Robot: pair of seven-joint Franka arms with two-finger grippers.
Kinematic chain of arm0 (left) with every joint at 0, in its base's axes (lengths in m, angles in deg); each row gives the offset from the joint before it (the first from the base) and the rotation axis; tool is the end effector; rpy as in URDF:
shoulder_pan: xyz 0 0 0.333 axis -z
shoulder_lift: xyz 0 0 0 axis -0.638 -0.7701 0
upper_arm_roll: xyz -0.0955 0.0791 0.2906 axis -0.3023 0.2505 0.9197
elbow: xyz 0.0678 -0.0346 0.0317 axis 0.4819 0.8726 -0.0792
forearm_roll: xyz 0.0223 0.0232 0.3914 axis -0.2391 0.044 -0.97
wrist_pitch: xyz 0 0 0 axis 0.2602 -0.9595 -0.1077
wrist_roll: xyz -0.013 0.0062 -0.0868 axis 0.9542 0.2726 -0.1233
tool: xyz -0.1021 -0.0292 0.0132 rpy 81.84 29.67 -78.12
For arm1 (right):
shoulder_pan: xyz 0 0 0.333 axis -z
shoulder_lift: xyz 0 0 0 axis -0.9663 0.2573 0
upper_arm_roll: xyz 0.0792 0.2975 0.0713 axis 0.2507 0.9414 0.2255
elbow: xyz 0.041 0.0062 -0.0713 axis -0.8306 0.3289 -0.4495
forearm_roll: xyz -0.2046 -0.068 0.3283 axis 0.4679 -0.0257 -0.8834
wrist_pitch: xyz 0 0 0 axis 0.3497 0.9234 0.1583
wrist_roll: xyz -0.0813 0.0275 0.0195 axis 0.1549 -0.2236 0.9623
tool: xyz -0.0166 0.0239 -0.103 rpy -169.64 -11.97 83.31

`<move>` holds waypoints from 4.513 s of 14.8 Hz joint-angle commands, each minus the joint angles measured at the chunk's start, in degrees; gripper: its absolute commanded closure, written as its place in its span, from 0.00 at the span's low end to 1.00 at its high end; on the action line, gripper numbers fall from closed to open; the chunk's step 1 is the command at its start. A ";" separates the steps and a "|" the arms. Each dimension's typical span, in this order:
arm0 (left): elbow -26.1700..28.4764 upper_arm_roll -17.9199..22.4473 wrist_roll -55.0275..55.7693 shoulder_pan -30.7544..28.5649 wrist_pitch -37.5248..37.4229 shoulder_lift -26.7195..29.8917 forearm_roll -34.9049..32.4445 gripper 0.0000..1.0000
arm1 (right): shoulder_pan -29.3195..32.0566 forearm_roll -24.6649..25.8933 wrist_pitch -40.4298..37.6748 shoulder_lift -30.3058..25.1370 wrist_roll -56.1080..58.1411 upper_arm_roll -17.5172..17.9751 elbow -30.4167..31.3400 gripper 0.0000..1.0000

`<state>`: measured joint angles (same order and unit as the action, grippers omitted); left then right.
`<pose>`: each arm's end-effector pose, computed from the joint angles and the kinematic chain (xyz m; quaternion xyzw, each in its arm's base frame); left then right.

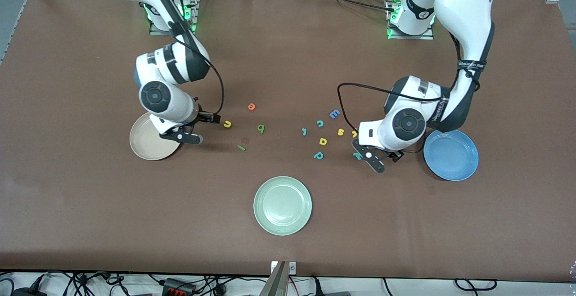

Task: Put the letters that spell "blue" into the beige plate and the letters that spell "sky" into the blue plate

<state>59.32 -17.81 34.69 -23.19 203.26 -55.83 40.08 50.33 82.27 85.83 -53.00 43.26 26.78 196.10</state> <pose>0.6167 -0.2441 0.2645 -0.8785 0.4711 0.0790 0.0023 0.5426 0.2456 0.2469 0.9902 -0.0991 -0.0958 0.0214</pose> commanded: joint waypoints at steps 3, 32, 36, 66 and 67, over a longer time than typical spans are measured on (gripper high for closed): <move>-1.56 0.45 -19.77 3.41 7.58 -5.25 -1.81 0.00 | -4.78 -0.77 11.61 4.06 -10.24 -0.45 2.85 0.00; 0.46 0.45 -34.82 2.88 14.79 -9.56 -5.33 0.75 | -4.87 -0.69 16.11 4.34 -15.09 -0.88 2.15 0.85; 0.37 0.54 -34.65 2.80 14.26 -9.12 -5.24 0.95 | 1.62 -0.60 10.77 0.12 -5.11 -0.98 1.98 0.85; -3.41 -6.83 -10.06 -19.97 -13.69 -0.77 -4.72 0.00 | -0.12 -0.42 8.53 12.41 53.60 0.78 -14.81 0.00; -3.23 -8.15 -7.34 -19.97 -13.86 -0.68 -4.63 0.00 | -0.82 -0.16 9.77 13.46 56.86 0.78 -14.81 0.00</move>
<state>55.44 -24.01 22.10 -42.92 190.70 -57.62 36.01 50.47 82.23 92.94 -42.54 92.74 27.51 182.81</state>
